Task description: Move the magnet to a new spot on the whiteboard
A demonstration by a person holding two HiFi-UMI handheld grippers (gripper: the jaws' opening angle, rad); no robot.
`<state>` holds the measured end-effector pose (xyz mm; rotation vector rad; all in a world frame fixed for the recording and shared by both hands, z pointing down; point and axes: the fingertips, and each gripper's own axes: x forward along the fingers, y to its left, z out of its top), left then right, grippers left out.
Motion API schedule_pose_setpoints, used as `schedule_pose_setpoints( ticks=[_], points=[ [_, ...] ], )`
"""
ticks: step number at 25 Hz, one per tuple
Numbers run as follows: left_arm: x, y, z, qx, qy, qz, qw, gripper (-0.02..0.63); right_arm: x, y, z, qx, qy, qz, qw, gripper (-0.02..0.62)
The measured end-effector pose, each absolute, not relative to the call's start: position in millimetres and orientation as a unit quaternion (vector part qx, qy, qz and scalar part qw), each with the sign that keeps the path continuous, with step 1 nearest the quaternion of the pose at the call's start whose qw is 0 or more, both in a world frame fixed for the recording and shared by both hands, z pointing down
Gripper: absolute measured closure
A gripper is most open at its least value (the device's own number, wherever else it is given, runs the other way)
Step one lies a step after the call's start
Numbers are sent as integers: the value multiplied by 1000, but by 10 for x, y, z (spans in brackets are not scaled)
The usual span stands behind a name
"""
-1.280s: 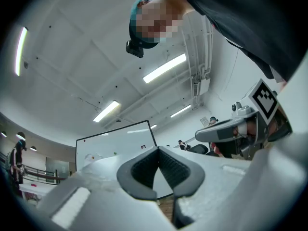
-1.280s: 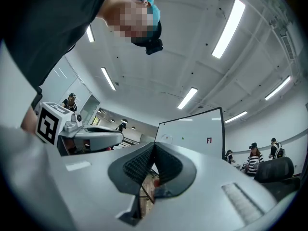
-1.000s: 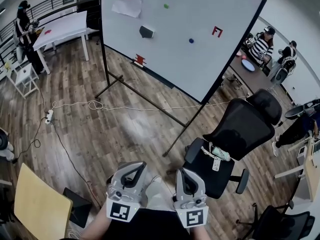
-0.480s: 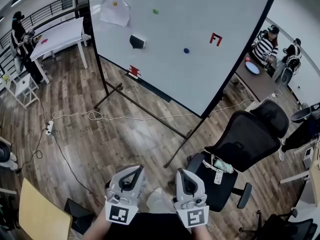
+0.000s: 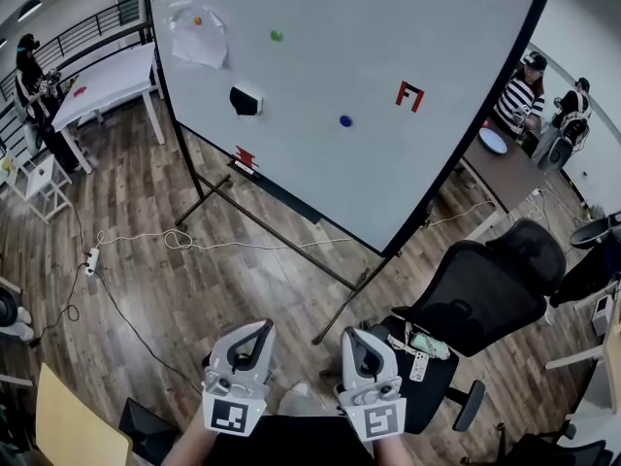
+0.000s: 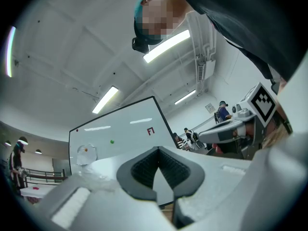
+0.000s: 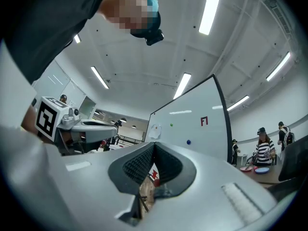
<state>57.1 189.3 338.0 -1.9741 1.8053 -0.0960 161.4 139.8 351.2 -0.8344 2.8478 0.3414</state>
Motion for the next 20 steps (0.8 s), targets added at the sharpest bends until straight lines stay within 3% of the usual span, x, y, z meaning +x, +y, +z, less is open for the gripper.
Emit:
schedule_pose_setpoints(
  ticks=[20],
  points=[
    [153,719,3572,-774,594,-2,221,606,1502,489,3613,-395,906,144,47,595]
  ],
)
